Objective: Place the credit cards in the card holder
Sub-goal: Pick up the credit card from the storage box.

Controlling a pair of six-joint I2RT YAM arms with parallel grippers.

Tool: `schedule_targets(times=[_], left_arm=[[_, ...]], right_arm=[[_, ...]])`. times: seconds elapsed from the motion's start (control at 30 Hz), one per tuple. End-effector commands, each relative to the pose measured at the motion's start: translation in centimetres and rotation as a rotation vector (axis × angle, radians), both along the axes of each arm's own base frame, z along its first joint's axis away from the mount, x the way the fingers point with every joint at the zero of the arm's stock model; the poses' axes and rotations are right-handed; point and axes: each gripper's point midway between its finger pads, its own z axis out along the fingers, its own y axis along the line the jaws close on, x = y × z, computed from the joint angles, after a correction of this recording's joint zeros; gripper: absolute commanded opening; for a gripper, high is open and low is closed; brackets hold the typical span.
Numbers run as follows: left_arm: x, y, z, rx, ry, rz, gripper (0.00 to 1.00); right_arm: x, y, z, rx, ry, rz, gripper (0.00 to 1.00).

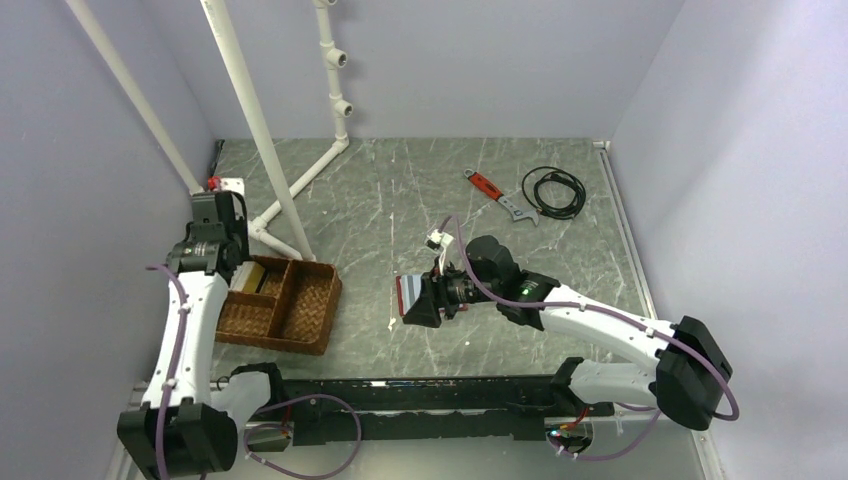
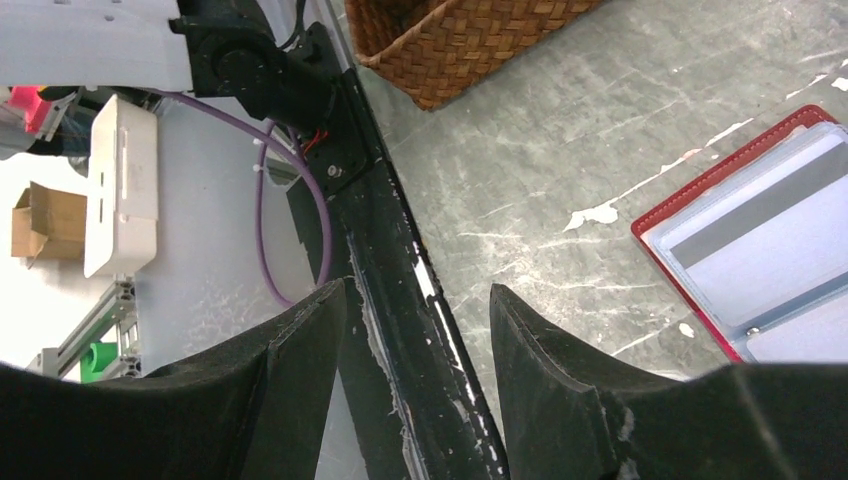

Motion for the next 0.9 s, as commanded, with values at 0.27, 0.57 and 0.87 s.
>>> schedule_targets(times=[0.27,0.57,0.87], left_arm=[[-8.6,-10.1,6.1,-0.757,-0.053,0.332,0.00],[-9.6,-19.3,11.6,-1.178,-0.227,-0.229,0.00],[-9.2,-22.0,13.2,-1.324,-0.257,-0.503,0.00]], right_arm=[[4.1,-0.2,-0.9,0.004,0.096,-0.060,0.62],[2.2,5.1,7.2,0.382,0.302,0.123,0.81],[2.0,6.2,12.3,0.681,0.447,0.215,0.76]])
